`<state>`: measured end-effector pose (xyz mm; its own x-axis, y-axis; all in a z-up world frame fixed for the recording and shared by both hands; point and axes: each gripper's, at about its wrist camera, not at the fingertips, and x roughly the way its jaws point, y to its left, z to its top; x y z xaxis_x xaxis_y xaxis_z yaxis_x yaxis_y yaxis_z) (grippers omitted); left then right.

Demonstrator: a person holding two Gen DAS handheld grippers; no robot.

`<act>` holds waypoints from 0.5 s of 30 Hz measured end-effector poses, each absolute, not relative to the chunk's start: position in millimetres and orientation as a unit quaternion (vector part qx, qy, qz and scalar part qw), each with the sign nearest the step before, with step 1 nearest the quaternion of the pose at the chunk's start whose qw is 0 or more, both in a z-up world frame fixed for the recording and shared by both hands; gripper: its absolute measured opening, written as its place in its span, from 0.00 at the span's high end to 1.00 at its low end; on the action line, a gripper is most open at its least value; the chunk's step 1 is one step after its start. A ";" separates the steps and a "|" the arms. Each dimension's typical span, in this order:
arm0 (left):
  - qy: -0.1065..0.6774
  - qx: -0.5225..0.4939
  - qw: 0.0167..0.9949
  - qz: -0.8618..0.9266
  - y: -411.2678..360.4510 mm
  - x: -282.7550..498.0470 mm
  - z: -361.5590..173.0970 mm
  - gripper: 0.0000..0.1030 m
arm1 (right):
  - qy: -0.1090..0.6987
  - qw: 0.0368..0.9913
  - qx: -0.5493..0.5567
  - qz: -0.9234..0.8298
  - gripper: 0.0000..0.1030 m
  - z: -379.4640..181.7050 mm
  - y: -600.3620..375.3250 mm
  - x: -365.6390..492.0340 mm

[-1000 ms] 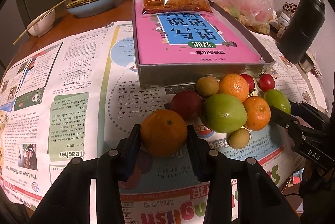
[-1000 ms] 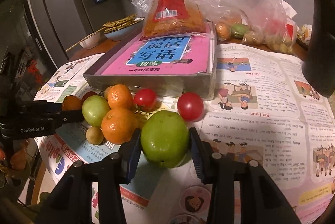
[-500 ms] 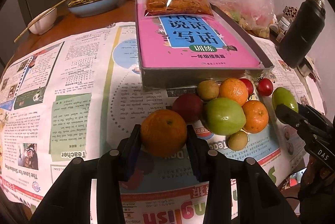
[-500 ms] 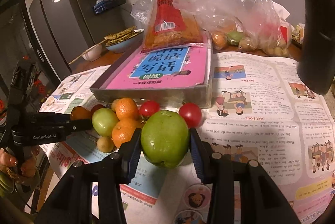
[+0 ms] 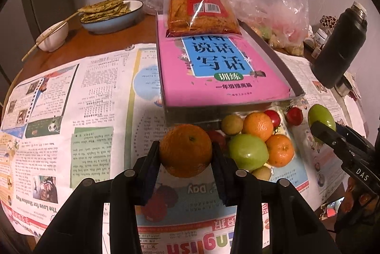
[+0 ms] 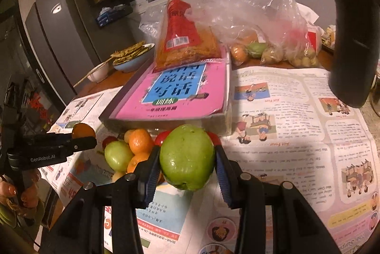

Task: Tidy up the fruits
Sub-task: 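Lift the orange with the left tool while the right tool lifts the green apple toward the pink book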

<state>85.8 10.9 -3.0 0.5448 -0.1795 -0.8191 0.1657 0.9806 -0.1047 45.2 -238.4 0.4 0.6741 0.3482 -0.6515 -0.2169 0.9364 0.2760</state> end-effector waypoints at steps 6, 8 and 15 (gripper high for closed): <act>0.454 -0.008 0.886 -0.097 7.3 92.5 9.6 0.59 | 0.365 0.913 0.083 0.160 0.57 9.2 -237.0 49.4; 0.451 -0.003 0.888 -0.095 5.2 95.5 13.4 0.59 | 0.363 0.914 0.081 0.164 0.57 11.5 -235.0 52.3; 0.447 -0.002 0.890 -0.095 -2.3 112.0 20.2 0.59 | 0.361 0.914 0.074 0.169 0.57 13.1 -230.2 65.6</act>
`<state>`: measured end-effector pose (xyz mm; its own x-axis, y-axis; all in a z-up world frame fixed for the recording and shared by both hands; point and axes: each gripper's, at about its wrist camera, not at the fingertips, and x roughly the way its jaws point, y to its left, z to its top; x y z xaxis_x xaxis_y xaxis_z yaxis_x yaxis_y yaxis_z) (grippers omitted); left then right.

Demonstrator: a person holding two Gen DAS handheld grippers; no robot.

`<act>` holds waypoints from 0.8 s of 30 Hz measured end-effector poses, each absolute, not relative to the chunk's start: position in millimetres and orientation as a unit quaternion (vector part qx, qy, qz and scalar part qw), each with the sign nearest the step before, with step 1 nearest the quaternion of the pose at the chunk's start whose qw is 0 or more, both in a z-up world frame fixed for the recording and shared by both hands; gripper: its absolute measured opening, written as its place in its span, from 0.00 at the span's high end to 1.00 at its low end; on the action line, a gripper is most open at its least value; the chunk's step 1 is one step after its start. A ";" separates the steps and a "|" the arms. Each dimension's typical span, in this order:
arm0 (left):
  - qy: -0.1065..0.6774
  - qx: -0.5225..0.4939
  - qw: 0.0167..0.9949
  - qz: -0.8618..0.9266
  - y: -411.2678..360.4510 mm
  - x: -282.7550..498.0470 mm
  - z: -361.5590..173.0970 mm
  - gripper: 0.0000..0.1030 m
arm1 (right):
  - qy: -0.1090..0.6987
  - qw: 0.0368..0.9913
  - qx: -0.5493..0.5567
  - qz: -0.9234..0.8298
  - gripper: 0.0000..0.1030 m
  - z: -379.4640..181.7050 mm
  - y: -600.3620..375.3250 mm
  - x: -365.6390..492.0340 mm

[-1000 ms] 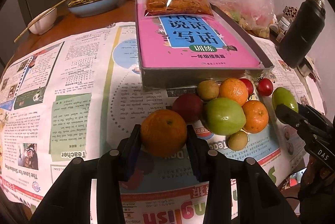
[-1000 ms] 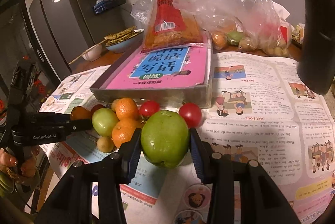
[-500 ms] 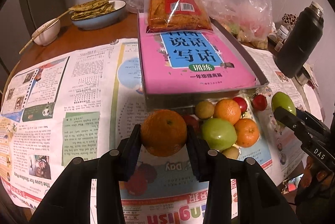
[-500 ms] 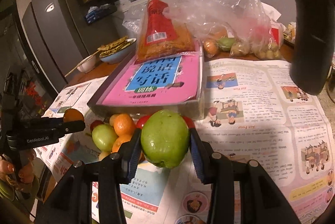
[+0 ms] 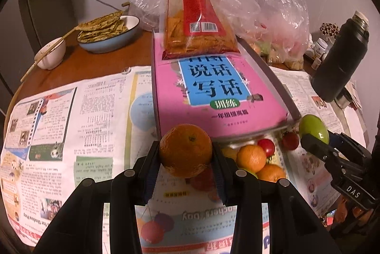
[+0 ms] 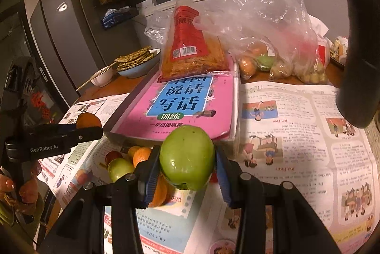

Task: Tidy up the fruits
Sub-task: 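Lift the orange with the left tool while the right tool lifts the green apple toward the pink book, then lower the orange onto the pink book with the left tool while the right tool releases the apple there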

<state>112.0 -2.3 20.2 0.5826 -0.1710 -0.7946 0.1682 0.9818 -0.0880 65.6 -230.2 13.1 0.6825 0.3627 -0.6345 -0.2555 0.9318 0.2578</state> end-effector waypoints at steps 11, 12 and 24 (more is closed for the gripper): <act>0.445 -0.008 0.889 -0.107 -20.5 140.7 25.6 0.59 | 0.357 0.918 0.082 0.156 0.57 17.5 -240.1 88.1; 0.445 -0.008 0.889 -0.107 -22.3 143.4 25.7 0.59 | 0.356 0.918 0.083 0.155 0.57 17.6 -240.7 89.3; 0.456 0.009 0.883 -0.109 -40.7 171.8 16.3 0.59 | 0.365 0.915 0.090 0.147 0.57 7.7 -247.8 107.3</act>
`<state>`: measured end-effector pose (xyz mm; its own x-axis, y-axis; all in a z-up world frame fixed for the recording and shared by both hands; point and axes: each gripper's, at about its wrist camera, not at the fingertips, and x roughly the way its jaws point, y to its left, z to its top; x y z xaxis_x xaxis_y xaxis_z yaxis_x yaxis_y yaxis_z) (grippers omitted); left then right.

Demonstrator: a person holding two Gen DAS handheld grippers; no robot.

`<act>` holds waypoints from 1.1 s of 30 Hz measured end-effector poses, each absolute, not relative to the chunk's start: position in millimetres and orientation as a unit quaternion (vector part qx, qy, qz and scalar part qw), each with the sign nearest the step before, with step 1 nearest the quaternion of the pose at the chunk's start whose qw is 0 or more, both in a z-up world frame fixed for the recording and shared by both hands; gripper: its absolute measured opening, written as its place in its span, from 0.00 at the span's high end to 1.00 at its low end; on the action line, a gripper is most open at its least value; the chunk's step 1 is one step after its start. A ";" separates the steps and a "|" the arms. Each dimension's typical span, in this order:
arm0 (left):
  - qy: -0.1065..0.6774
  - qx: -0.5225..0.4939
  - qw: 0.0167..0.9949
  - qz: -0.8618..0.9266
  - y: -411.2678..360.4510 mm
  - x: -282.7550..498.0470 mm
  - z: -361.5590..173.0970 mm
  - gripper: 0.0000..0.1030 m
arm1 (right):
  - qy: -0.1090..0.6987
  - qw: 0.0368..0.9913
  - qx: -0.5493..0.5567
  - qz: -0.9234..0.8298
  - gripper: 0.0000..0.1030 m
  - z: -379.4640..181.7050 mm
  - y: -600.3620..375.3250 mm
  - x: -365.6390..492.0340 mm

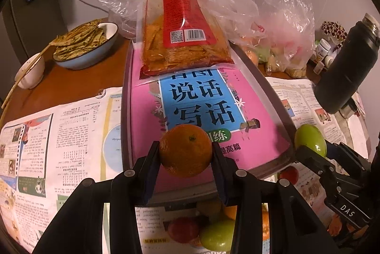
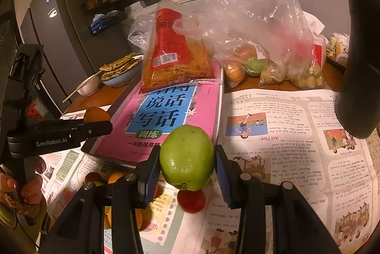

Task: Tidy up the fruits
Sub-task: 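Lower the orange onto the pink book with the left tool while the right tool releases the apple there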

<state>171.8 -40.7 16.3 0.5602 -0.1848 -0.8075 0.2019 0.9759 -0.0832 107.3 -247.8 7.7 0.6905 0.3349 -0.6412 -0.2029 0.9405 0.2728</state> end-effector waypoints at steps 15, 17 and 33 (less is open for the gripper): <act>0.484 0.027 0.869 -0.101 -47.4 186.0 -20.3 0.59 | 0.365 0.913 0.085 0.162 0.57 8.3 -227.4 135.9; 0.485 0.028 0.868 -0.099 -46.2 186.3 -23.1 0.59 | 0.368 0.911 0.081 0.165 0.57 6.2 -223.7 138.1; 0.478 0.019 0.874 -0.089 -35.7 180.7 -25.0 0.59 | 0.384 0.911 0.035 0.145 0.57 -9.3 -207.6 136.4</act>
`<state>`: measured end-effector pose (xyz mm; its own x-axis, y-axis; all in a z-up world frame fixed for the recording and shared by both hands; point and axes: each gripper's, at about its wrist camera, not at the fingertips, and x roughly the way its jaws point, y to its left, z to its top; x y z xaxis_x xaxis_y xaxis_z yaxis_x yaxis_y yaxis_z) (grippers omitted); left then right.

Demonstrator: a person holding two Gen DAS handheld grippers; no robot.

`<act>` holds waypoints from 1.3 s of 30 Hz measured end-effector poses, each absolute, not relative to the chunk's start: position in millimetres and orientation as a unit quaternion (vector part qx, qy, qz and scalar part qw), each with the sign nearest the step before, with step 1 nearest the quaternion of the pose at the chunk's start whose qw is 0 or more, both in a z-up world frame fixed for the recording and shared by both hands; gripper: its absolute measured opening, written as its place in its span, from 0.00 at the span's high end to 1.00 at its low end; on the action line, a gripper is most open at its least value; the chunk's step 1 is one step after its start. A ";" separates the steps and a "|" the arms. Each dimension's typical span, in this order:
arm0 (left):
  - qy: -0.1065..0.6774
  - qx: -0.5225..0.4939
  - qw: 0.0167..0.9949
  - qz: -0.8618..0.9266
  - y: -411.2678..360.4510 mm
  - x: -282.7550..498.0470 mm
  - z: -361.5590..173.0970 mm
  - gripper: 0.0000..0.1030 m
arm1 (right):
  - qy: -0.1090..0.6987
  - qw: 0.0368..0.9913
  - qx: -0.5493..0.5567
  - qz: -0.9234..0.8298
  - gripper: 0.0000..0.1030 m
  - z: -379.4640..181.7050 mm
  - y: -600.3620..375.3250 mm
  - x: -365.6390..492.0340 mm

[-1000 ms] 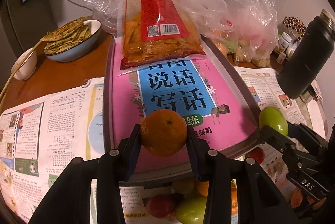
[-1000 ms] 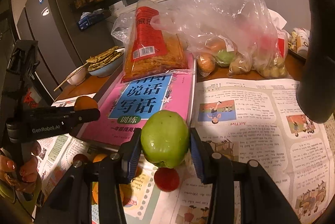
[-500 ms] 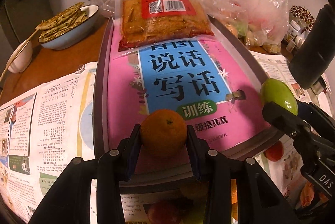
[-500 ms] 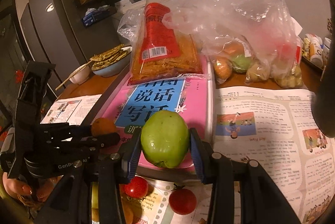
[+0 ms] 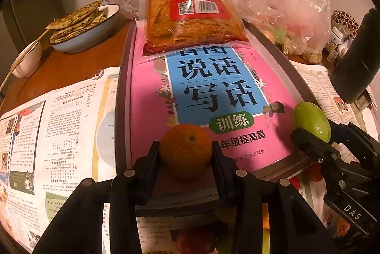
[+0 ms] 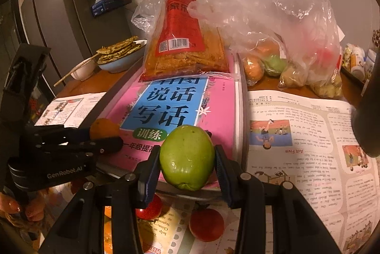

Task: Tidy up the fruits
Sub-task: 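Lower the orange onto the pink book with the left tool while the right tool releases the apple there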

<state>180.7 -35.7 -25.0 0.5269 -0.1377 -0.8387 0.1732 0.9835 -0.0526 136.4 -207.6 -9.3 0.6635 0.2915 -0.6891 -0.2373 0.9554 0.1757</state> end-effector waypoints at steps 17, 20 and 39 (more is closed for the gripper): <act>0.473 0.025 0.877 -0.083 -34.0 176.6 -24.4 0.58 | 0.375 0.917 0.036 0.133 0.55 -7.1 -209.9 127.8; 0.473 0.022 0.877 -0.084 -33.7 175.9 -24.5 0.58 | 0.373 0.917 0.040 0.138 0.55 -5.9 -209.3 125.9; 0.471 -0.001 0.877 -0.093 -27.5 167.6 -17.4 0.53 | 0.362 0.919 0.058 0.145 0.45 -0.3 -213.8 113.7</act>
<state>167.6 -27.5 -17.4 0.5388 -0.1639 -0.8263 0.1621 0.9827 -0.0893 113.7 -213.8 -0.3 0.6960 0.3081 -0.6486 -0.2236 0.9514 0.2120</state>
